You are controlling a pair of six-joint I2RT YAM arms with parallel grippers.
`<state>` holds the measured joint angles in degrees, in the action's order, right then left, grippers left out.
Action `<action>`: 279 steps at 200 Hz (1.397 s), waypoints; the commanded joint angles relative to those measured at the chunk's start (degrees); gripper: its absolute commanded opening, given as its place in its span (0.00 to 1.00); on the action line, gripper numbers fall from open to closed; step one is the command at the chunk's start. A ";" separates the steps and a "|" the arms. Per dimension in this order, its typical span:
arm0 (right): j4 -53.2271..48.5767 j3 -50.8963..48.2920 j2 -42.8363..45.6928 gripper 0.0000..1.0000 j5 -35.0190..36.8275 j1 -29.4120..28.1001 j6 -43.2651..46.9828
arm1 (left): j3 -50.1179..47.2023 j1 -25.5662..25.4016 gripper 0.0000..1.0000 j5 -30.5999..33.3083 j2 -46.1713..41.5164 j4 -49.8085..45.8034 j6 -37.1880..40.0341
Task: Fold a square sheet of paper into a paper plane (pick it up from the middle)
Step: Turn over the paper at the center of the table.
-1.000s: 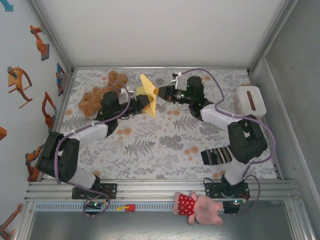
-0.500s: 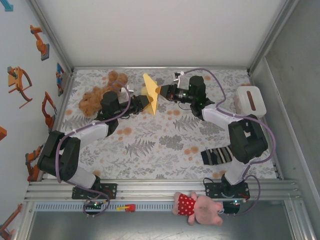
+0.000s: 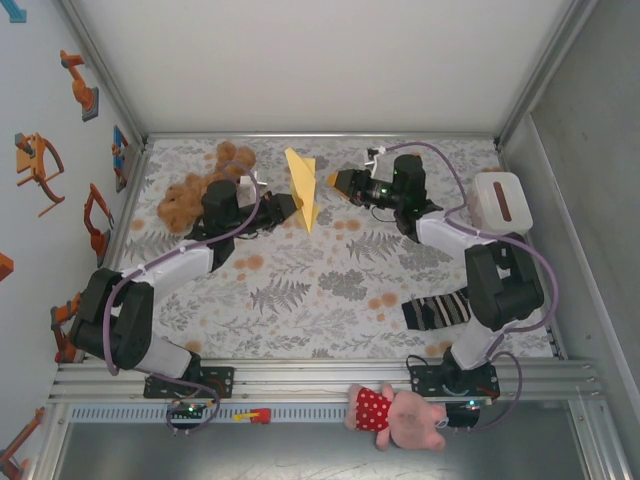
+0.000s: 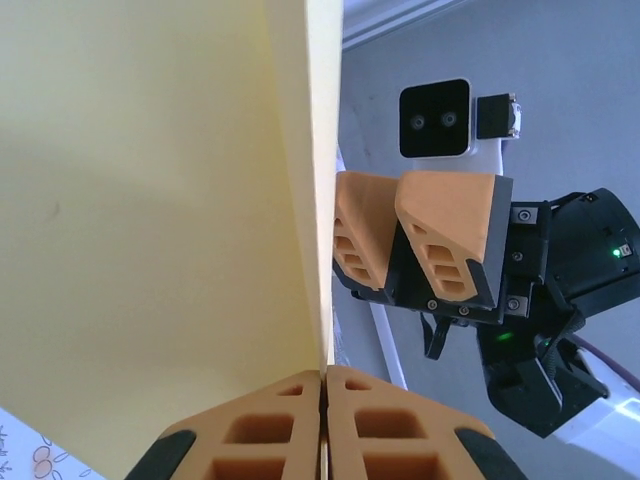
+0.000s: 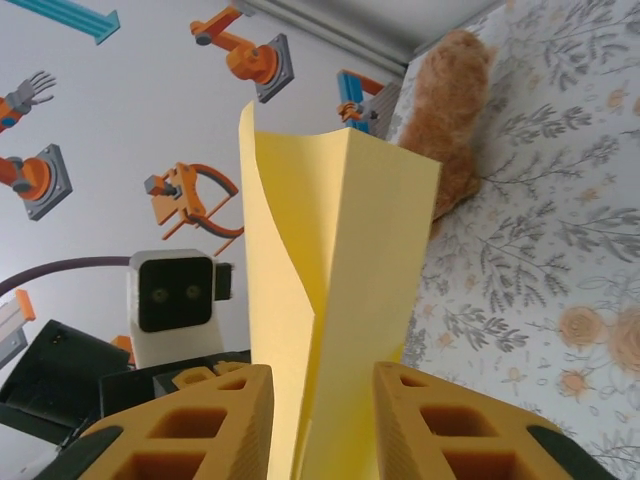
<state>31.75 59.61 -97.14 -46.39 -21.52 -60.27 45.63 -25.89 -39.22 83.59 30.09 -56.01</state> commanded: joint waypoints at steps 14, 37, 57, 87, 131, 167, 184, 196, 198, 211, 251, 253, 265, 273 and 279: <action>-14.72 0.43 6.62 0.33 6.98 0.93 11.59 | 5.48 -0.03 0.08 5.67 -3.40 -15.82 11.38; -27.29 1.61 10.00 0.34 16.32 0.91 19.44 | 10.49 -0.56 0.07 14.71 -4.03 -32.13 19.51; -33.49 1.58 12.64 0.33 23.10 0.94 23.13 | 16.17 -2.28 0.07 26.47 -3.15 -46.16 26.87; -37.40 0.49 15.67 0.32 30.92 0.85 24.89 | 24.56 -6.08 0.07 46.95 1.12 -61.22 33.18; -40.21 -1.53 17.94 0.29 39.33 0.97 24.42 | 35.91 -12.09 0.07 74.16 13.57 -76.40 35.31; -41.22 -2.98 18.34 0.27 41.65 0.94 23.51 | 44.08 -15.62 0.07 85.97 25.34 -84.50 35.27; -41.45 -3.96 18.87 0.27 42.92 0.90 22.94 | 46.53 -17.10 0.07 89.48 30.48 -86.08 35.61; -41.82 -4.55 19.24 0.27 44.00 0.93 22.81 | 48.28 -18.11 0.08 91.63 33.99 -87.47 35.43; -41.91 -4.63 19.31 0.26 44.19 0.92 22.69 | 48.60 -18.29 0.08 91.94 34.40 -87.78 35.33; -42.60 -5.07 19.70 0.26 45.12 0.98 22.59 | 50.55 -19.33 0.08 93.89 38.08 -89.00 35.29; -44.28 -5.53 20.41 0.26 44.89 1.78 22.11 | 54.08 -21.38 0.08 93.62 45.22 -91.52 33.29; -44.26 -5.62 20.48 0.26 44.89 1.82 22.10 | 54.05 -21.46 0.08 93.38 45.42 -91.50 33.10; -44.33 -5.98 20.80 0.26 44.98 2.04 21.82 | 54.13 -21.48 0.08 92.08 46.23 -91.30 32.14; -44.48 -6.08 21.00 0.26 44.98 2.21 21.64 | 54.22 -21.49 0.09 91.23 46.73 -91.13 31.80; -44.42 -6.20 21.03 0.26 44.99 2.33 21.60 | 54.31 -21.48 0.09 90.65 47.00 -90.86 31.67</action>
<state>-11.49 54.59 -77.89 -3.27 -19.92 -37.67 98.17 -47.46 51.77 129.75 -58.17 -22.35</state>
